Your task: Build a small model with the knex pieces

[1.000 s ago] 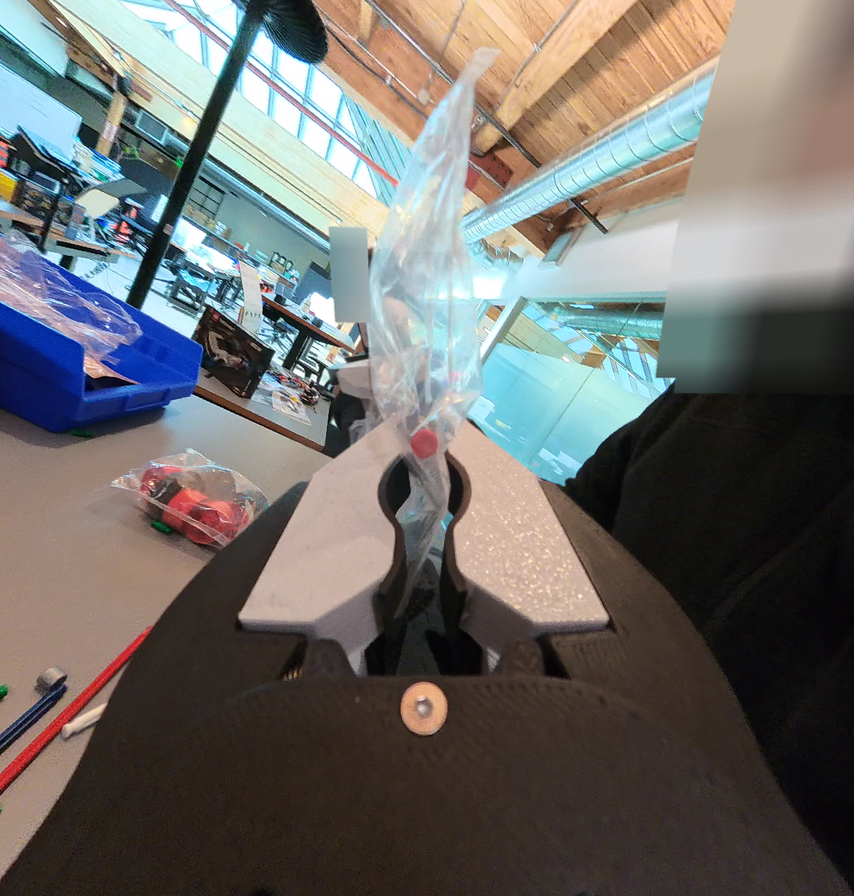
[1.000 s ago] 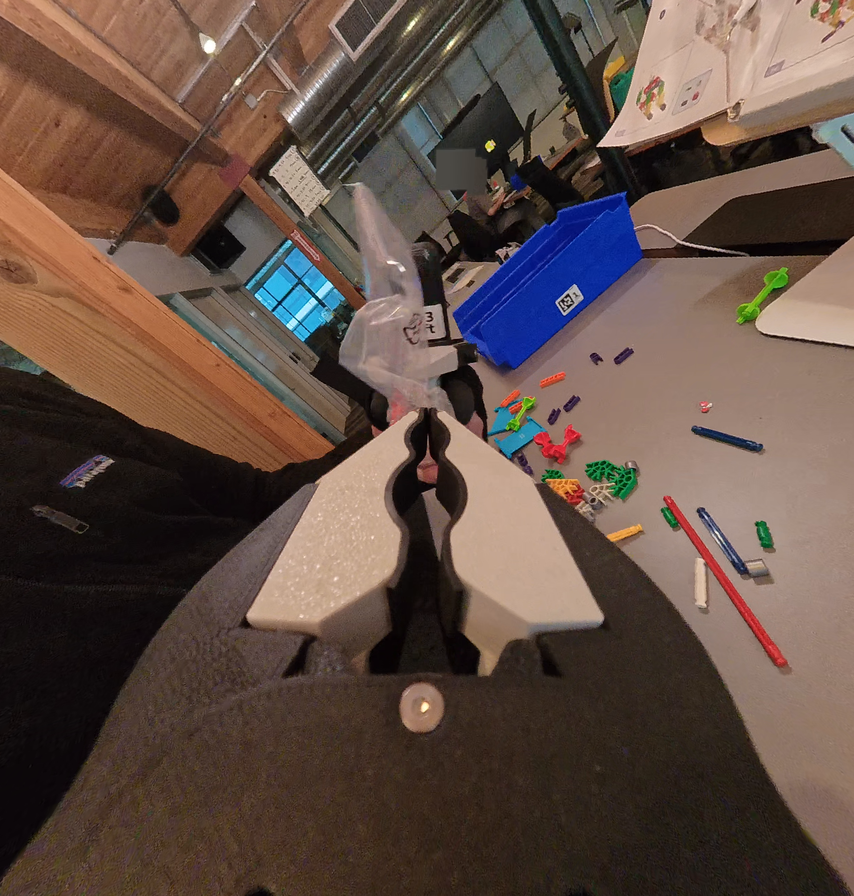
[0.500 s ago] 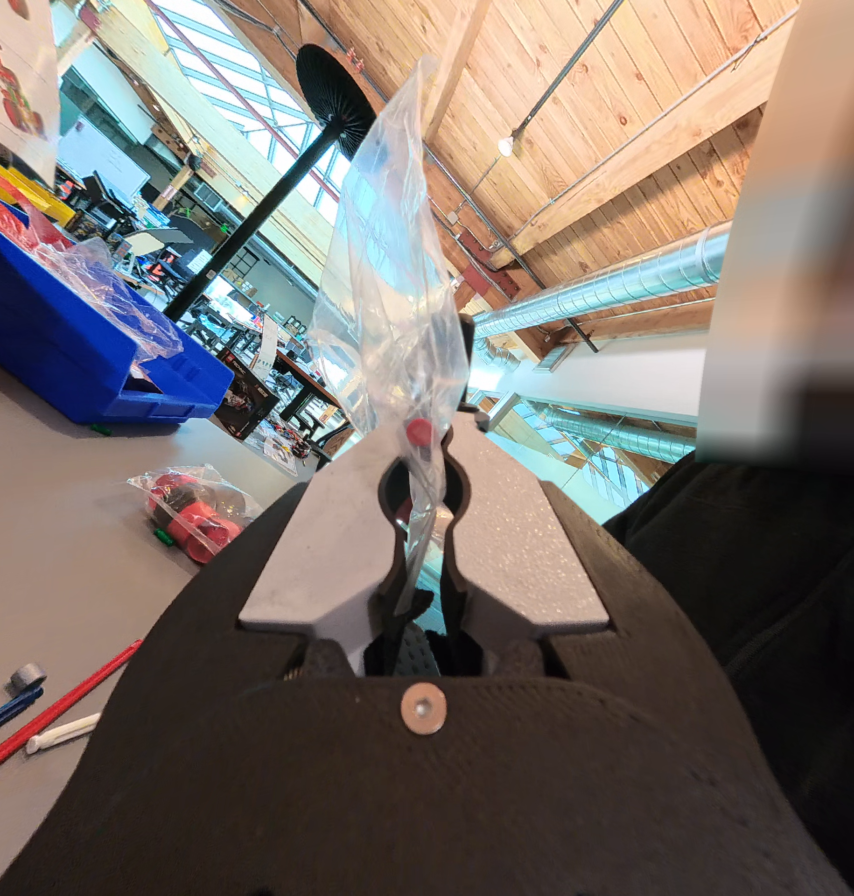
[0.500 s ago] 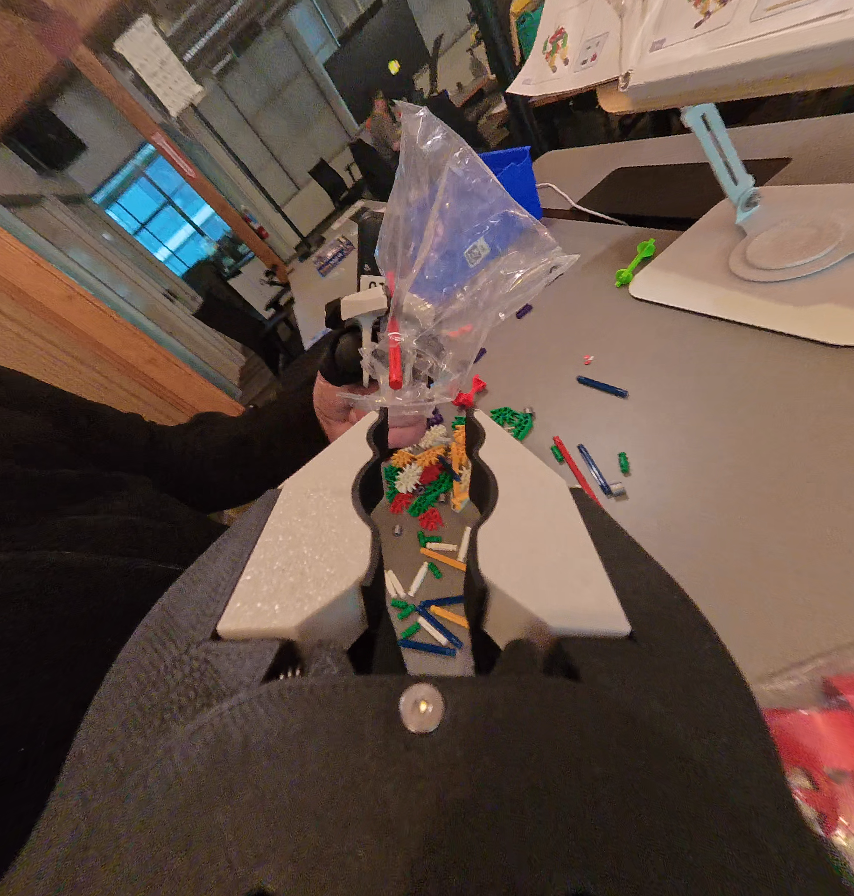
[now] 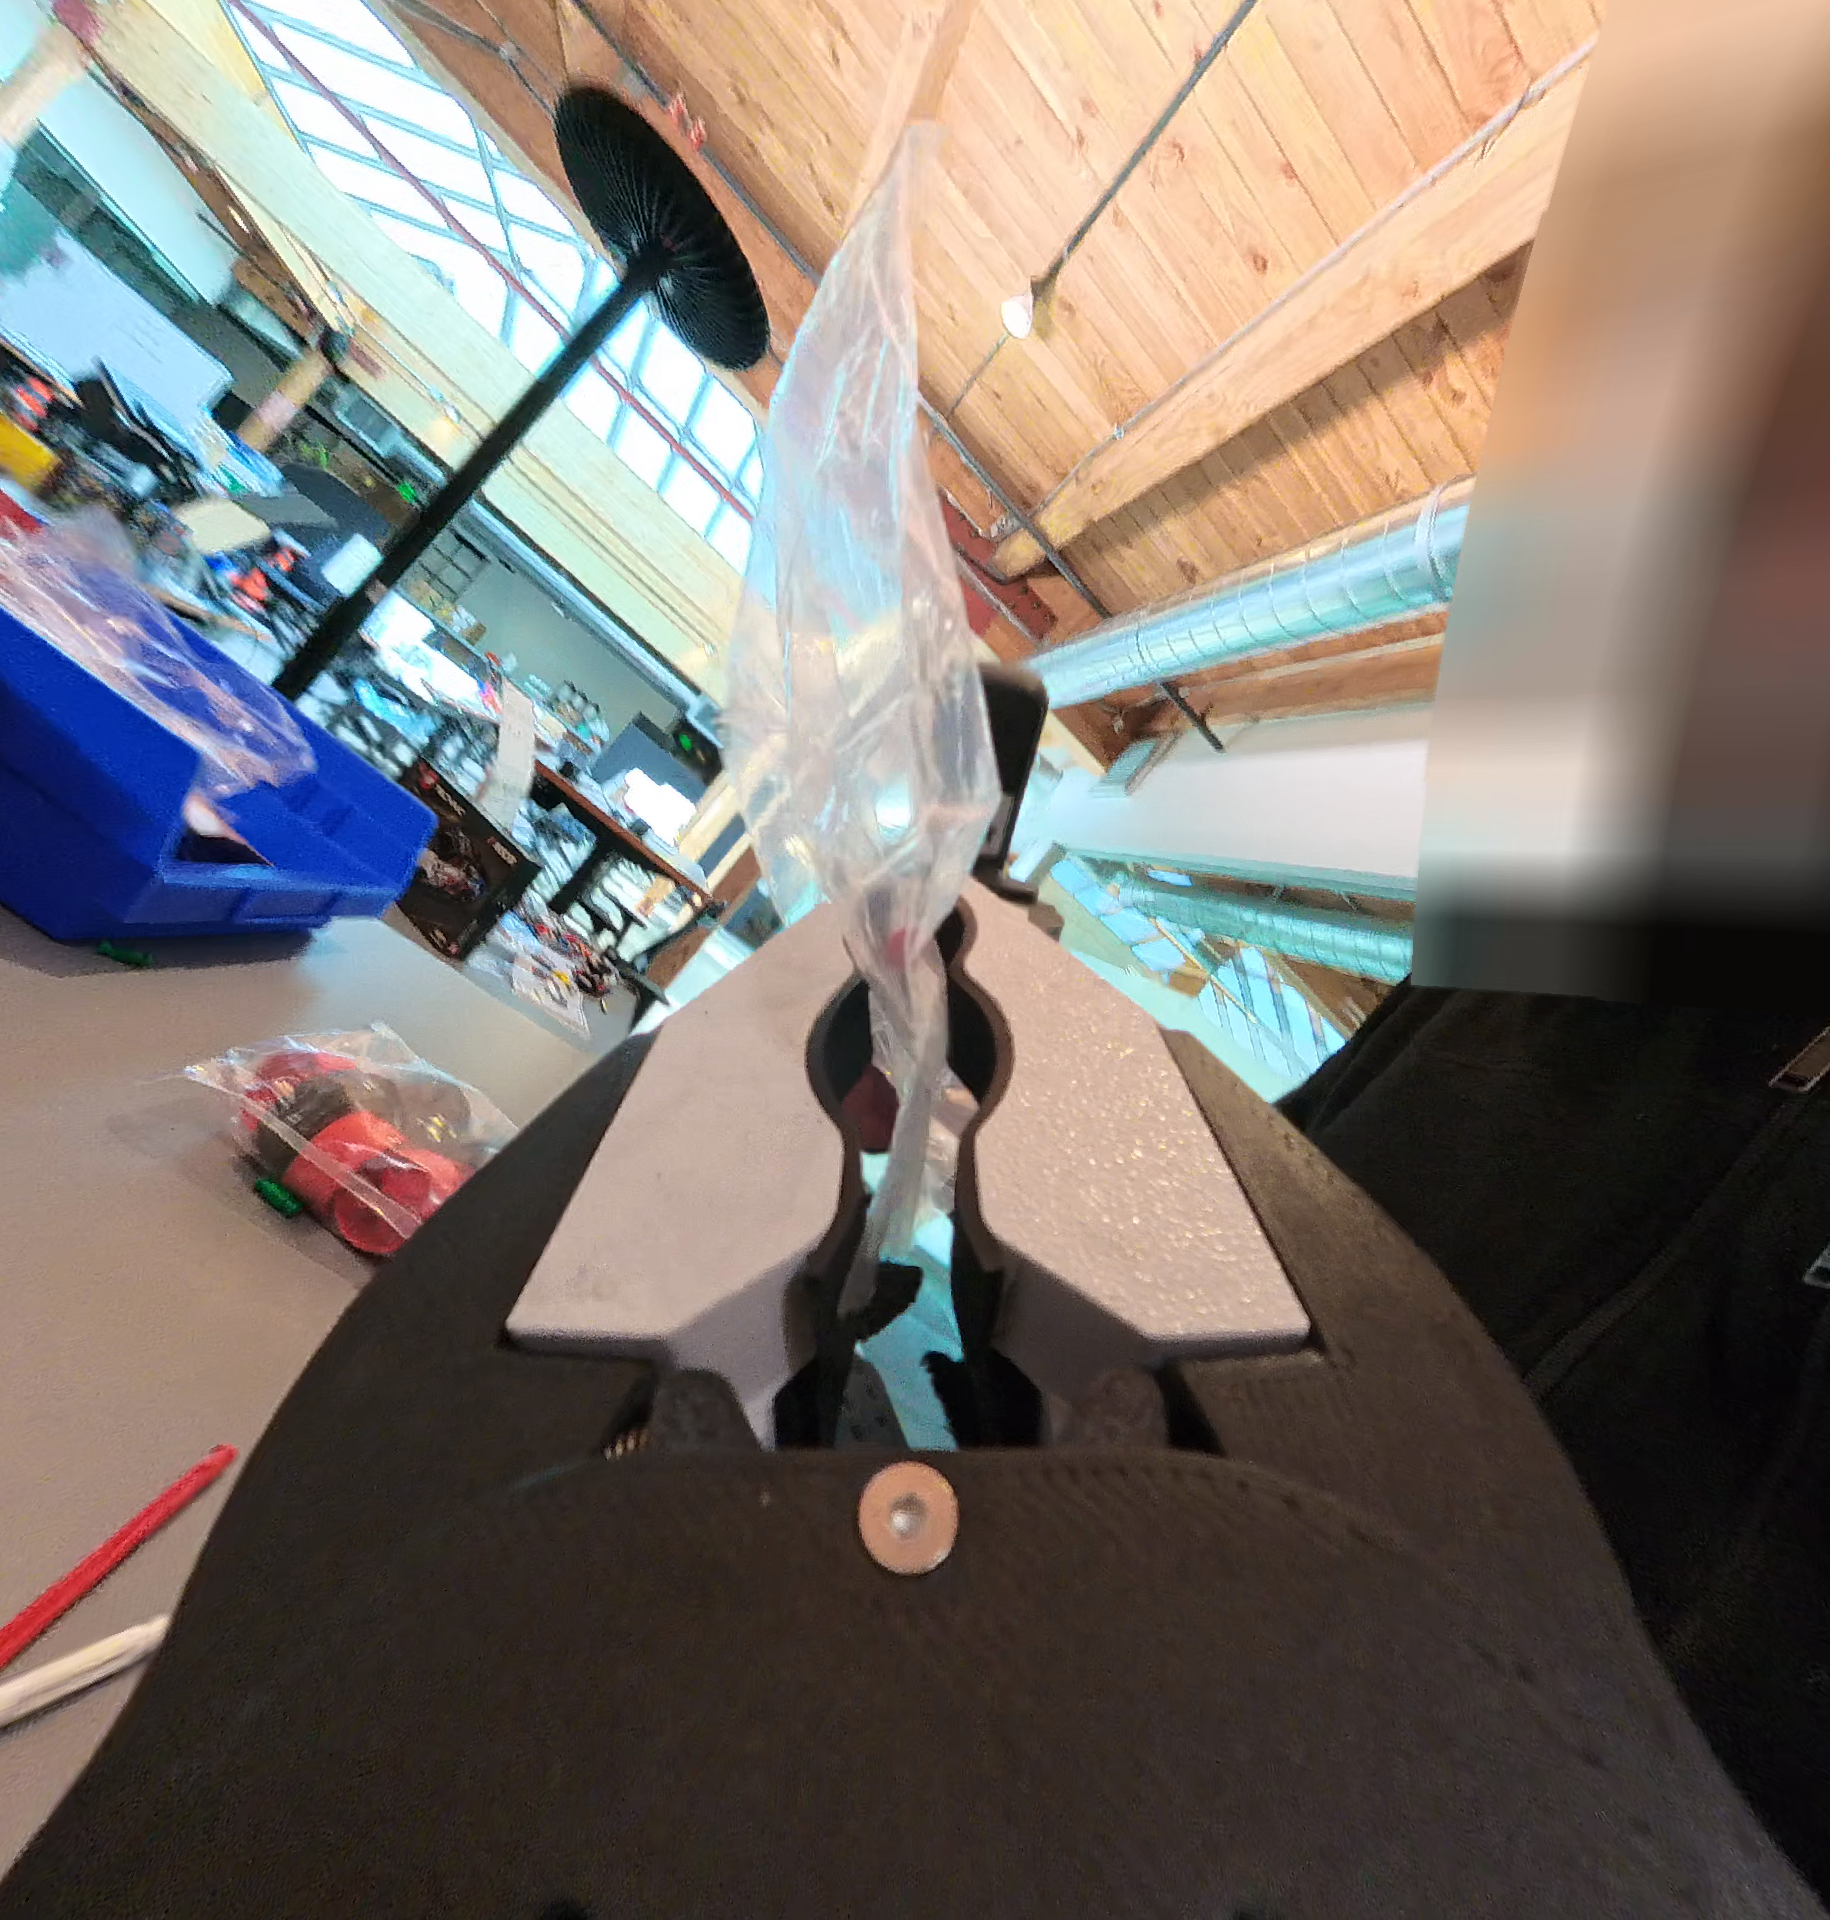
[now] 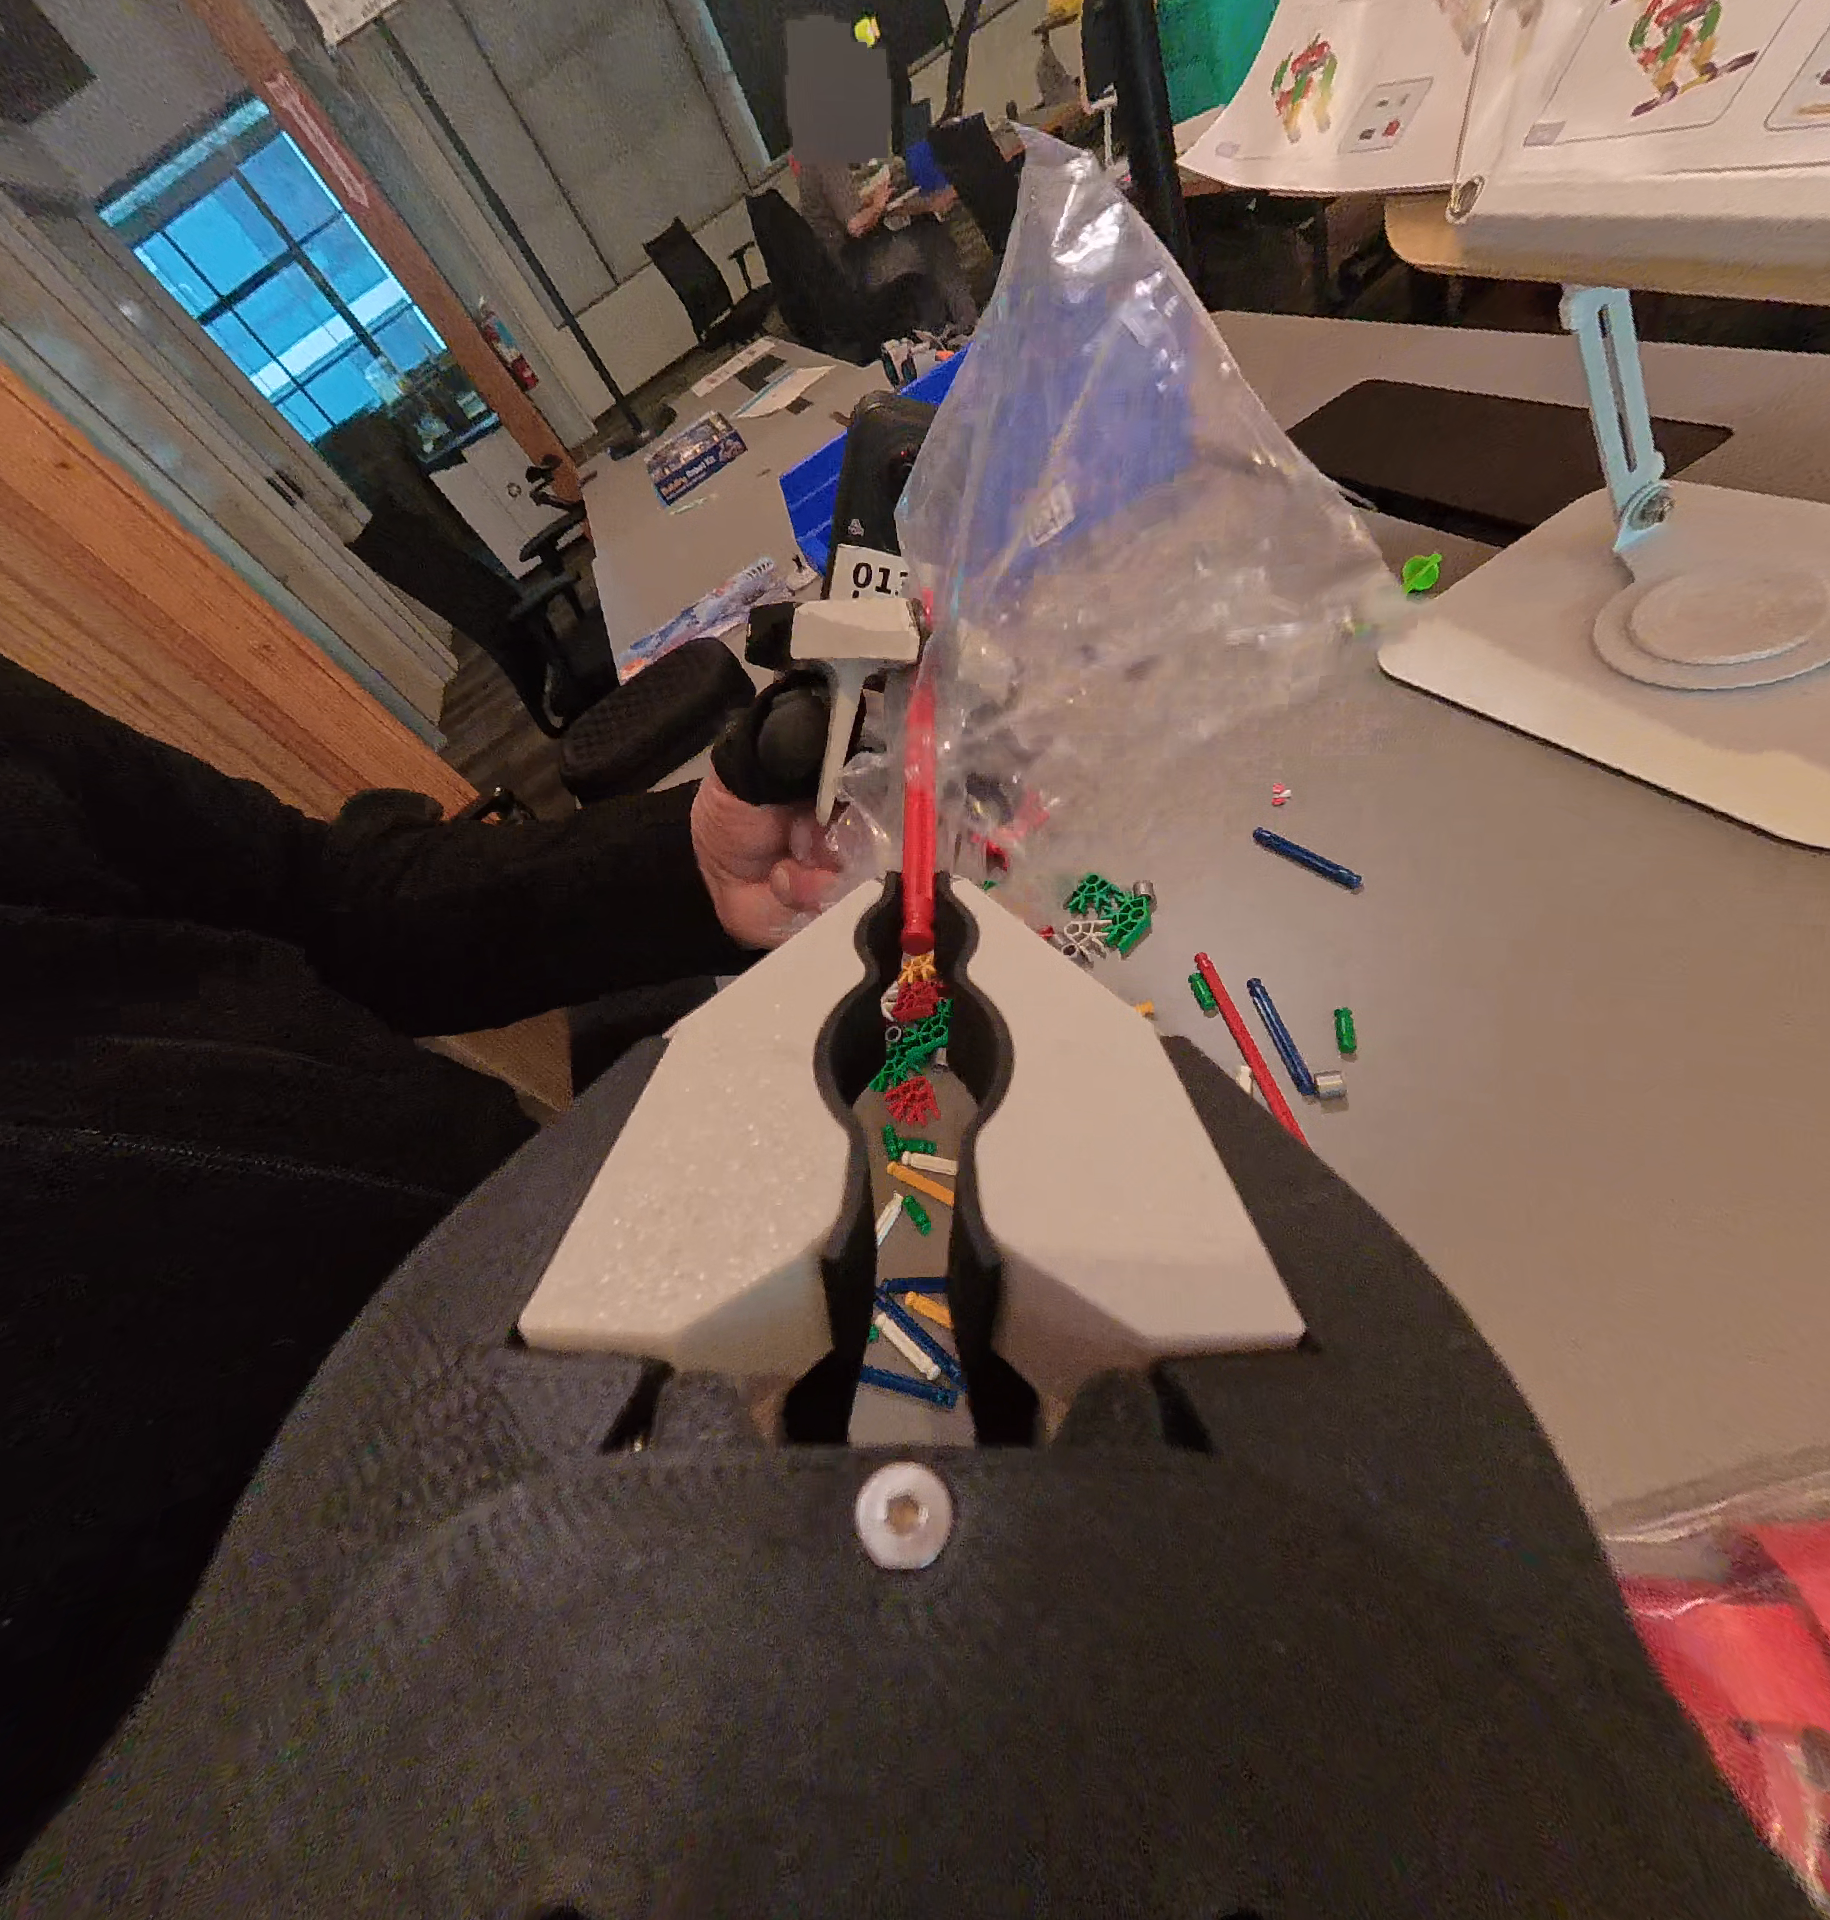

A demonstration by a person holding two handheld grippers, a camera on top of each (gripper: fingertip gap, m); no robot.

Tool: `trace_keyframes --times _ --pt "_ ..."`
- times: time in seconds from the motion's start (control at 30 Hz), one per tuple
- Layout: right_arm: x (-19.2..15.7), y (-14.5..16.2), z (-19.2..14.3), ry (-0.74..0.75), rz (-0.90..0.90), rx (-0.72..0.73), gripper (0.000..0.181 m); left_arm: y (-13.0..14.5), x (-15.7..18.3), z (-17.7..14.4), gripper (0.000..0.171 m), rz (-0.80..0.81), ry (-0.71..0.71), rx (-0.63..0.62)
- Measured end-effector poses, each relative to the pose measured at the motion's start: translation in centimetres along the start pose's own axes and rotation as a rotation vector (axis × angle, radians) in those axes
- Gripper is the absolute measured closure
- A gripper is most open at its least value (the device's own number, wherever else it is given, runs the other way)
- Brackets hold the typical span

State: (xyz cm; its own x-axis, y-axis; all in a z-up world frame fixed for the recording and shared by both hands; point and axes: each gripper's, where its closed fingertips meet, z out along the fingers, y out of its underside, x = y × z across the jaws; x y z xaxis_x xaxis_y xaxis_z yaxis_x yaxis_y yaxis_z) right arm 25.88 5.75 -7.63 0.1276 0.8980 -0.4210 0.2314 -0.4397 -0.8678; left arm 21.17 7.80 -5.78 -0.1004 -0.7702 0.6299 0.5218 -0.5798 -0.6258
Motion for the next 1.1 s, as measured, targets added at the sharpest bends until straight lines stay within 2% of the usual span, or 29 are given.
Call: trace_keyframes --times 0.07,0.2,0.27,0.3,0.43,0.53,0.57,0.6,0.63,0.73,0.87,0.93,1.03,1.07,1.1 --pt "0.2 0.3 -0.5 -0.002 0.011 -0.001 0.179 -2.0 0.0 -1.7 0.169 0.022 -0.022 0.066" --pt "0.2 2.8 -1.3 0.009 0.039 -0.051 0.179 -3.6 -0.7 -5.2 0.171 0.143 -0.177 0.026" --pt "1.7 6.0 -1.3 0.093 0.044 -0.144 0.179 -5.5 -0.8 -7.9 0.171 0.205 -0.255 0.052" --pt "2.3 8.0 -1.1 0.127 0.041 -0.200 0.179 -5.7 -1.0 -8.9 0.171 0.254 -0.312 0.025" --pt "3.4 14.6 0.7 0.180 0.065 -0.344 0.178 -4.2 -2.3 -10.7 0.171 0.221 -0.413 -0.068" --pt "3.7 17.4 1.6 0.217 0.068 -0.427 0.178 -2.8 -2.8 -10.3 0.171 0.163 -0.410 -0.067" --pt "3.8 17.9 1.6 0.237 0.068 -0.450 0.174 -2.5 -2.9 -10.0 0.171 0.151 -0.398 -0.060" --pt "3.5 18.1 1.6 0.235 0.079 -0.461 0.154 -2.3 -2.8 -9.7 0.171 0.136 -0.378 -0.052" --pt "3.3 17.9 1.4 0.234 0.081 -0.461 0.144 -2.2 -2.7 -9.4 0.171 0.113 -0.357 -0.041" --pt "2.5 14.5 0.4 0.242 0.058 -0.356 0.135 -0.8 -2.5 -7.7 0.171 0.089 -0.308 -0.078" --pt "0.9 6.4 0.2 0.113 0.163 -0.019 0.134 1.8 -1.2 -3.9 0.171 0.059 -0.190 -0.141" --pt "0.6 3.4 0.3 0.013 0.239 0.121 0.131 3.4 -0.7 -1.9 0.171 0.034 -0.133 -0.178" --pt "0.1 1.3 0.3 -0.084 0.257 0.199 0.156 5.3 -0.3 0.2 0.171 0.008 -0.079 -0.220" --pt "0.0 1.0 0.0 -0.098 0.241 0.208 0.178 5.7 -0.2 0.6 0.171 -0.001 -0.066 -0.228" --pt "0.1 0.8 -0.4 -0.099 0.226 0.215 0.181 5.9 -0.2 0.9 0.171 -0.005 -0.064 -0.231"
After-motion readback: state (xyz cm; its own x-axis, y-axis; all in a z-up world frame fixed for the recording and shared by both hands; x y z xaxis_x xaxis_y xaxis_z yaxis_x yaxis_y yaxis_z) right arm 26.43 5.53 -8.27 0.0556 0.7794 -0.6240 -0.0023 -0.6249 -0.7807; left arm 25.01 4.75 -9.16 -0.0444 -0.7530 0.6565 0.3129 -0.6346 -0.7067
